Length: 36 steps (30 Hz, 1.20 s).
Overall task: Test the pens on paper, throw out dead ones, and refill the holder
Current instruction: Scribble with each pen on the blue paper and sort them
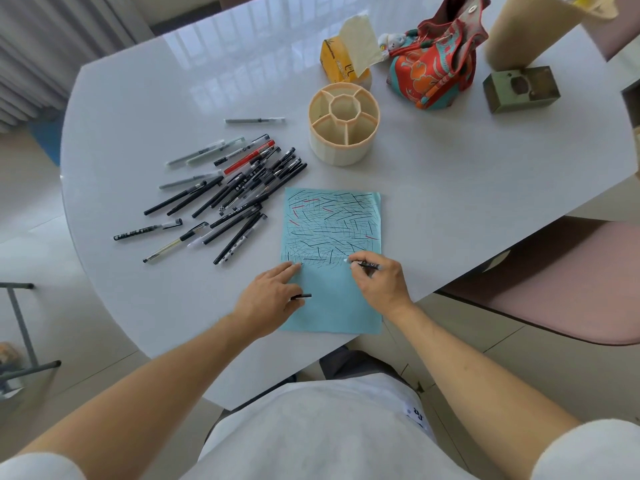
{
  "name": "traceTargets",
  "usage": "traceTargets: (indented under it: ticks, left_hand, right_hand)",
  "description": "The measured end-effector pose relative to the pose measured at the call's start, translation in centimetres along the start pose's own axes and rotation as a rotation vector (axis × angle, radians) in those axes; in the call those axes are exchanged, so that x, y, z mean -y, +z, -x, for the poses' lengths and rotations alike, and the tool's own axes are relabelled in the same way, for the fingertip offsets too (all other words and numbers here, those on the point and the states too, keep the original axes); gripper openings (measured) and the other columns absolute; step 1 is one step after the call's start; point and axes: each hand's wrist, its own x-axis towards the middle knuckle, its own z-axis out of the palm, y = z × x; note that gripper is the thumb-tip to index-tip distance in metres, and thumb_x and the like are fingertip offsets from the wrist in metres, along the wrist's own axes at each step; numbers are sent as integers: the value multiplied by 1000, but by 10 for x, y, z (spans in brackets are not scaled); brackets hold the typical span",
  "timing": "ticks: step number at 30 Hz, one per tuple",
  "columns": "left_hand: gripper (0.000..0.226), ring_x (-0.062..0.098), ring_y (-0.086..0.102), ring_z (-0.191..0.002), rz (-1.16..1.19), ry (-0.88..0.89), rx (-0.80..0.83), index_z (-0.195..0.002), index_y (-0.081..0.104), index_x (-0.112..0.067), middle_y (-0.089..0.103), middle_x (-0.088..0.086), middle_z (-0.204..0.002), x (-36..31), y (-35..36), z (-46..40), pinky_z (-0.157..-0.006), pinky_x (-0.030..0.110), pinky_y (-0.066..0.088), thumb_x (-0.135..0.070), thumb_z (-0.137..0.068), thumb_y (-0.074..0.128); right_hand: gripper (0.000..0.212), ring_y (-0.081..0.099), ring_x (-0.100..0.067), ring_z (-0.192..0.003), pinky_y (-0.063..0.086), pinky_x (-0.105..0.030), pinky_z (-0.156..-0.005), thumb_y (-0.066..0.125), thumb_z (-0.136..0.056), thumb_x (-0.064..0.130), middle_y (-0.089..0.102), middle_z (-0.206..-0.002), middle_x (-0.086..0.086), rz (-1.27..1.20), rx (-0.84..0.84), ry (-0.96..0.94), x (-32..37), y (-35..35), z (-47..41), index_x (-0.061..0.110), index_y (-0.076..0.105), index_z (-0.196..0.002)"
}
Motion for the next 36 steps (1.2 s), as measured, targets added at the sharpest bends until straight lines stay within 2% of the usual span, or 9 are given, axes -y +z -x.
traceTargets:
  ticks: [3,8,11,15,18,21,25,29,36]
  left_hand:
    - [25,22,30,-147,-17,-15,13,-104,72,-26,37,3,-157,-1,0,-1,-112,40,38,-44,-97,55]
    - [25,19,29,-148,-7,-39,15,-104,72,-28,36,1,-158,-3,-1,-1,-112,37,37,-46,-98,54]
    - [25,17,33,-146,58,-62,-23,-102,72,-27,43,0,-154,-6,-3,0,-111,36,38,-45,-97,55]
    - [22,14,38,-142,161,-115,-123,-101,70,-26,52,-4,-146,-14,-10,-1,-105,32,42,-42,-97,56]
    - [22,11,39,-141,214,-131,-159,-104,70,-26,54,-6,-144,-20,-14,-2,-103,32,43,-42,-97,56]
    - [25,11,44,-137,241,-145,-189,-107,71,-26,57,-7,-141,-24,-18,-3,-104,32,43,-44,-97,57]
    - [25,10,59,-115,292,-143,-202,-105,71,-23,66,-11,-123,-27,-25,-4,-92,32,51,-43,-97,58]
    - [20,8,59,-91,311,-135,-194,-99,68,-24,66,-14,-97,-29,-33,-5,-78,32,51,-41,-97,57]
    - [16,7,52,-66,328,-204,-128,-90,67,-24,61,-16,-73,-41,-37,-6,-65,30,44,-35,-97,56]
  right_hand:
    - [12,59,-9,-56,47,-21,-59,66,-86,15,67,-67,11,26,-74,35,-1,1,-2,21,76,-88]
    - [15,65,-2,-65,49,-14,-62,67,-85,12,72,-71,11,-10,-142,97,1,-11,-5,26,73,-82]
    - [11,70,-15,-71,56,-28,-67,65,-85,10,76,-77,1,-248,-137,222,9,-12,-1,21,67,-84]
    - [3,64,-25,-58,57,-35,-62,64,-86,2,74,-74,-17,-559,62,277,27,-9,11,5,63,-86]
    - [3,66,-28,-59,60,-36,-66,63,-93,-4,75,-77,-22,-605,180,294,36,-3,19,-1,64,-91]
    - [6,68,-29,-61,61,-36,-68,64,-94,-2,75,-81,-24,-601,213,304,41,1,19,-8,64,-96]
    - [4,69,-26,-61,61,-34,-67,66,-94,1,75,-81,-23,-628,209,311,44,0,15,-1,69,-92]
    - [9,67,-26,-58,62,-37,-70,68,-89,9,73,-78,-24,-698,162,331,44,-6,11,10,72,-81]
    - [8,70,-26,-63,62,-34,-72,66,-97,5,75,-80,-20,-648,239,331,47,3,8,0,70,-93]
